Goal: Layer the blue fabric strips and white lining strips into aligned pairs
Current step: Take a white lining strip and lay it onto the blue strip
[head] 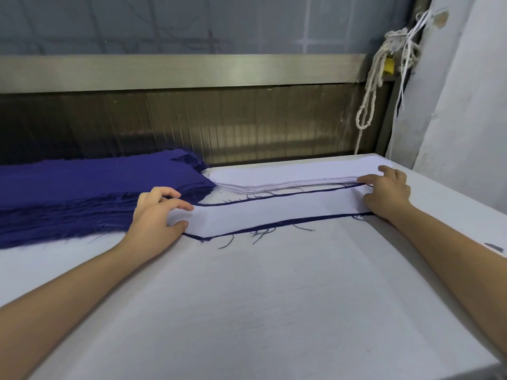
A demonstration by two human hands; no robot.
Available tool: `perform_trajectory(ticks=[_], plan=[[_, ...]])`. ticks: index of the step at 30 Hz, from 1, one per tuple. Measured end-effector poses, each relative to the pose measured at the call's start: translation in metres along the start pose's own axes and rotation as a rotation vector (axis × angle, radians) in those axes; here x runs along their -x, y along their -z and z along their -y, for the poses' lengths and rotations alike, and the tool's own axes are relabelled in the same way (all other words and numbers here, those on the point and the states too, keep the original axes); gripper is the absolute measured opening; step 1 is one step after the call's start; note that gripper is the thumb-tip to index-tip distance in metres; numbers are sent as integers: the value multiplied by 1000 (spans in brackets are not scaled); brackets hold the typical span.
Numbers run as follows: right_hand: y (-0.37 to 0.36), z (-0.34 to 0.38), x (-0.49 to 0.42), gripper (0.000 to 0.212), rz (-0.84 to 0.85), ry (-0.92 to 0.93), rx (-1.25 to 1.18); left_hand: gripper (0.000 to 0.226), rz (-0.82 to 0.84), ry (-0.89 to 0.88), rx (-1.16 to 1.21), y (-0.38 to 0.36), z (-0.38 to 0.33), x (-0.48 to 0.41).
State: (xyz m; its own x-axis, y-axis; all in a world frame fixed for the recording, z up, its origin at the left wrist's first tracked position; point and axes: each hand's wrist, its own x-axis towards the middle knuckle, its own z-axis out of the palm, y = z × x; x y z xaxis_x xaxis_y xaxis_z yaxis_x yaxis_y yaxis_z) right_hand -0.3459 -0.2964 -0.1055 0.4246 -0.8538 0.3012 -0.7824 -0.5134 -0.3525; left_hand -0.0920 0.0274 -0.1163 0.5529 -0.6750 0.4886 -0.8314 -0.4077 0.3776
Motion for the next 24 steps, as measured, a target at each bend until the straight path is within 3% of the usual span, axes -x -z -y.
perform_trajectory(ticks=[10,16,24], plan=[[-4,4,2,36,48,9,-21,21,73,41,65,2,-3,2],[-8,49,13,32,0,270,-30,22,66,-6,29,7,-9,0],[-30,156,13,32,52,546,-89,23,-111,-100,-92,28,-11,-35]])
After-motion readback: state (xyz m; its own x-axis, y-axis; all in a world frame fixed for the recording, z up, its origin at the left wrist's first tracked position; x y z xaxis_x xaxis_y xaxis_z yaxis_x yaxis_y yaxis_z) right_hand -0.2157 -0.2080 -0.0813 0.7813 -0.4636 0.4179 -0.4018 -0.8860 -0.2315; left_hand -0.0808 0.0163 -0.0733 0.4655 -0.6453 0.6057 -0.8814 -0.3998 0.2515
